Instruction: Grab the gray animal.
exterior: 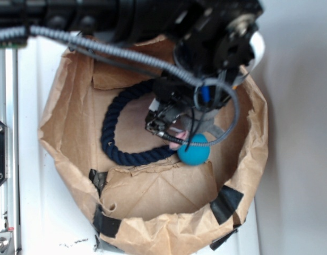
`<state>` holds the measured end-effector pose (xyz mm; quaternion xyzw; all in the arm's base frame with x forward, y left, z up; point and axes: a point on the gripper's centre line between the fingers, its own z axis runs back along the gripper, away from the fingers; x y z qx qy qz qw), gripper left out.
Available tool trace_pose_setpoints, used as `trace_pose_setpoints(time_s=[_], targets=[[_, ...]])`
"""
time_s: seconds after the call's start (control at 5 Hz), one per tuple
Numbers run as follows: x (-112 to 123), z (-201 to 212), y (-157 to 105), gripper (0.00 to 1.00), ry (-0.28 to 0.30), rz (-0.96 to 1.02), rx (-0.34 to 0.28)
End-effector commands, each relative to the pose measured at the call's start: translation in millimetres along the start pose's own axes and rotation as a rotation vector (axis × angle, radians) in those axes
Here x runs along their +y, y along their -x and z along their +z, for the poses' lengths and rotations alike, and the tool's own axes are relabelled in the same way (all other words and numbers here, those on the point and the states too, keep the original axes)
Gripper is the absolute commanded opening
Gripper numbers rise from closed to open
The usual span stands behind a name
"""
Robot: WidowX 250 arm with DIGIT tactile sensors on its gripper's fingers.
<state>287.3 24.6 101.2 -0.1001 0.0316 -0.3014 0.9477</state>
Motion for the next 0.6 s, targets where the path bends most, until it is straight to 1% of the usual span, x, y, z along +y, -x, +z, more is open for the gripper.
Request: trace_pose_setpoints(time_s=[0.0, 0.2, 0.4], targets=[[7, 47, -10, 0.00, 0.002, -0.012, -0.060], [6, 50, -13, 0.00, -0.027, 0.041, -0.156], [2, 31, -17, 0.00, -0.142, -0.012, -0.206]])
